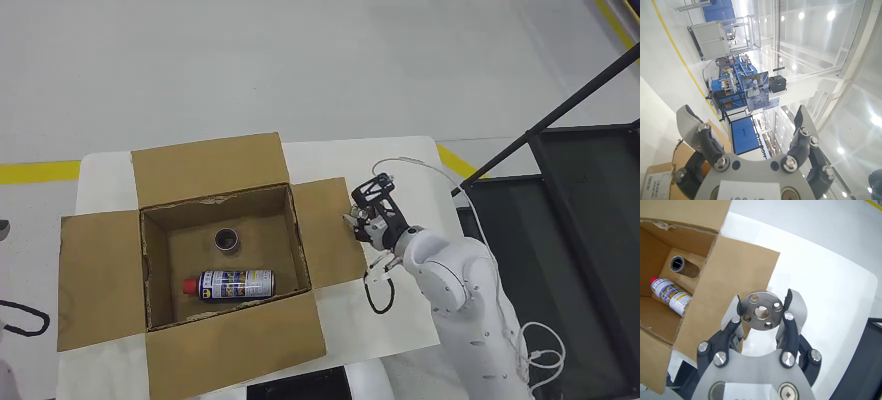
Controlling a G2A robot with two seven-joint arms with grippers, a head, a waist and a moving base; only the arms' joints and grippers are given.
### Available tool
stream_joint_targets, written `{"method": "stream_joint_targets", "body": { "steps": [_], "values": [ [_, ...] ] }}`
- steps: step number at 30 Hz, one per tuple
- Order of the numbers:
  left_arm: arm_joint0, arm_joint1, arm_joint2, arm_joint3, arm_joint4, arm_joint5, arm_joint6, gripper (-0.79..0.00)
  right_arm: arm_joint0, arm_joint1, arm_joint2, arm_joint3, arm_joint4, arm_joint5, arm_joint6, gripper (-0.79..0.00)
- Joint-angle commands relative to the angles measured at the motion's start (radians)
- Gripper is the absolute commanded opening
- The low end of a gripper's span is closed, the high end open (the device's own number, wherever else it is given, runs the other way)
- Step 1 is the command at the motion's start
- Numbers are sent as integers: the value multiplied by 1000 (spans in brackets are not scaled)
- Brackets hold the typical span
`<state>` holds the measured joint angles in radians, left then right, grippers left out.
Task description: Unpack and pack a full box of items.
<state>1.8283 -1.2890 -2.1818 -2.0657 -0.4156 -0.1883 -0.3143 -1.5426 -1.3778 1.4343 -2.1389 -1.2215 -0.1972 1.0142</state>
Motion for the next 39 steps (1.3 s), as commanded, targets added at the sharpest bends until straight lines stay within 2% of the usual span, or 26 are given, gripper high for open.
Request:
{"method": "stream_joint_targets", "body": {
  "steps": [1, 16, 23, 31, 39],
  "values": [
    [0, 0, 0, 0, 0, 0, 0, 0, -7, 3, 9, 16, -4, -2, -9, -785],
    [0, 0, 0, 0, 0, 0, 0, 0, -3, 24, 54, 157, -90, 20, -23, -785],
    [0, 0, 0, 0, 0, 0, 0, 0, 27, 24, 27, 277, -48, 31, -66, -785],
    [0, 0, 0, 0, 0, 0, 0, 0, 87, 25, -40, 386, -127, 67, -75, -785],
    [0, 0, 0, 0, 0, 0, 0, 0, 129, 22, -79, 434, -148, 114, -79, -785]
  ]
}}
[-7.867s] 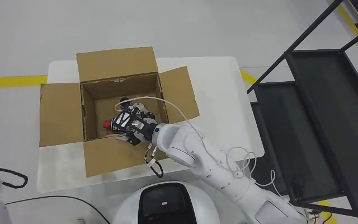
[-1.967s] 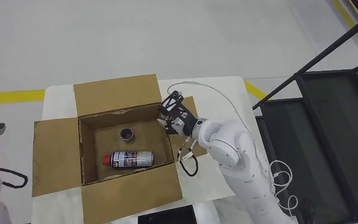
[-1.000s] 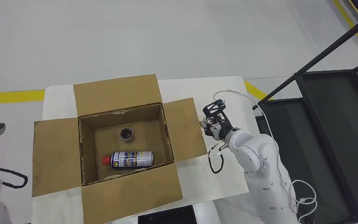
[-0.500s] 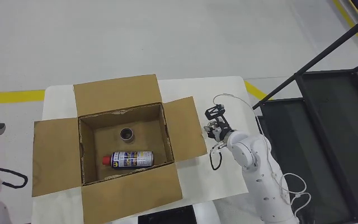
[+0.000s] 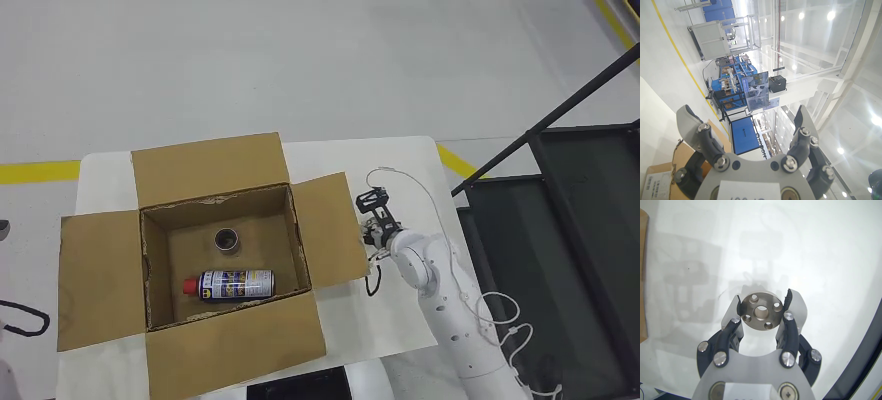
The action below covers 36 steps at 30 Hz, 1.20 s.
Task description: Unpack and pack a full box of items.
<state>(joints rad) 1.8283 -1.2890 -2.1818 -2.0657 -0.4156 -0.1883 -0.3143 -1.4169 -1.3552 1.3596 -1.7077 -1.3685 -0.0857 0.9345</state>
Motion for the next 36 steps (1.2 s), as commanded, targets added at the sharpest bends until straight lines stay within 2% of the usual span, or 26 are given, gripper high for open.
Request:
{"method": "stream_joint_targets", "body": {
  "steps": [1, 7, 10, 21, 23, 27, 36],
  "values": [
    [0, 0, 0, 0, 0, 0, 0, 0, 6, 0, -8, 7, -1, 5, 0, -785],
    [0, 0, 0, 0, 0, 0, 0, 0, 16, 0, -22, 24, 14, 12, 5, -785],
    [0, 0, 0, 0, 0, 0, 0, 0, 20, 0, -25, 37, 28, 11, 3, -736],
    [0, 0, 0, 0, 0, 0, 0, 0, 36, 2, -36, 88, 56, 14, -15, -711],
    [0, 0, 0, 0, 0, 0, 0, 0, 39, 3, -38, 93, 59, 15, -15, -677],
    [0, 0, 0, 0, 0, 0, 0, 0, 40, 5, -38, 97, 65, 16, -18, -514],
    [0, 0, 0, 0, 0, 0, 0, 0, 40, 10, -35, 97, 72, 17, -17, -416]
  ]
}}
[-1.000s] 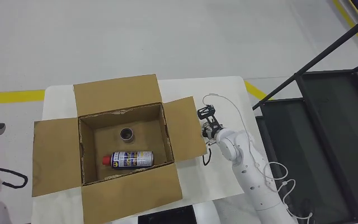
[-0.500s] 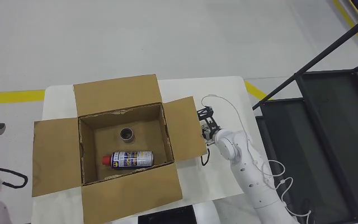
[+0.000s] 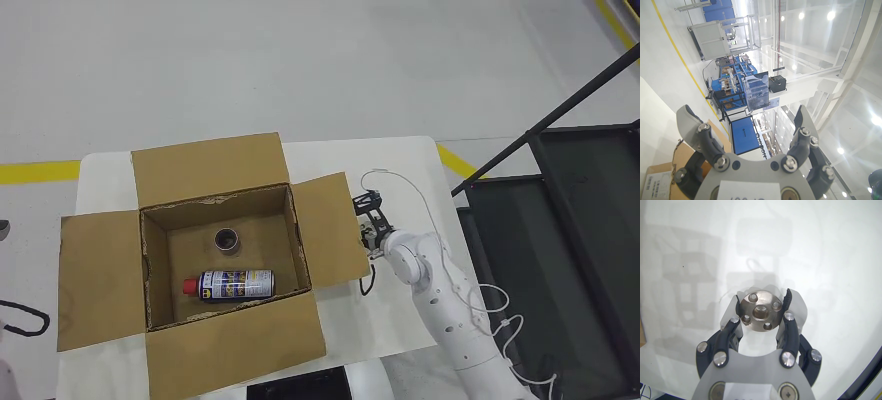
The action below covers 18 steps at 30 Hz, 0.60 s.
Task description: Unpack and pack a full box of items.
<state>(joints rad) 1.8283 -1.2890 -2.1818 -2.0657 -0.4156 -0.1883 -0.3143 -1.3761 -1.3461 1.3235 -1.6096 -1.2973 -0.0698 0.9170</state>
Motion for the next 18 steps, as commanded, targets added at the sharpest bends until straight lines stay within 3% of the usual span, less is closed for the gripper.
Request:
{"method": "stream_joint_targets", "body": {
  "steps": [1, 4, 6, 10, 18],
  "values": [
    [0, 0, 0, 0, 0, 0, 0, 0, -2, 1, 1, -3, 1, 1, 1, -406],
    [0, 0, 0, 0, 0, 0, 0, 0, -5, 3, 2, -8, 2, 2, 2, -320],
    [0, 0, 0, 0, 0, 0, 0, 0, -8, 4, 3, -14, 3, 3, 0, -163],
    [0, 0, 0, 0, 0, 0, 0, 0, -15, 7, 8, -29, 4, 2, 1, 0],
    [0, 0, 0, 0, 0, 0, 0, 0, -39, 14, 22, -69, 3, 5, 1, 0]
  ]
}}
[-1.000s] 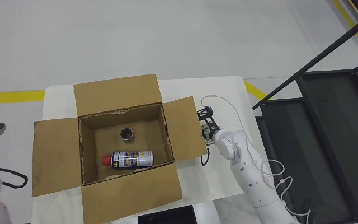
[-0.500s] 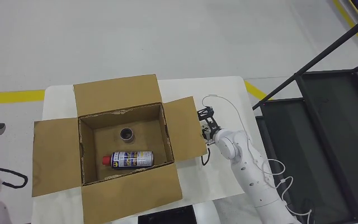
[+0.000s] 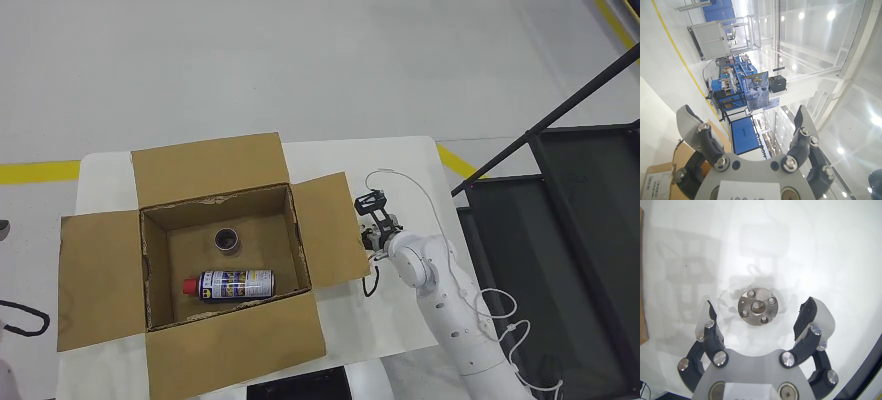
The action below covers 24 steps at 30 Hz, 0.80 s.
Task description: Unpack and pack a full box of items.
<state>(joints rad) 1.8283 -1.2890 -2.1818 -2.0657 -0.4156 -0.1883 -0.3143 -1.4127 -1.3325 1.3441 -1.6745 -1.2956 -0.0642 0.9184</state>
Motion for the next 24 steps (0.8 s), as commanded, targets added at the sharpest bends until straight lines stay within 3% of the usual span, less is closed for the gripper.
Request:
{"method": "stream_joint_targets", "body": {
  "steps": [1, 24],
  "values": [
    [0, 0, 0, 0, 0, 0, 0, 0, -6, 2, 4, -8, 1, 1, -1, 0],
    [0, 0, 0, 0, 0, 0, 0, 0, -62, 17, 36, -106, 24, -3, -52, 0]
  ]
}}
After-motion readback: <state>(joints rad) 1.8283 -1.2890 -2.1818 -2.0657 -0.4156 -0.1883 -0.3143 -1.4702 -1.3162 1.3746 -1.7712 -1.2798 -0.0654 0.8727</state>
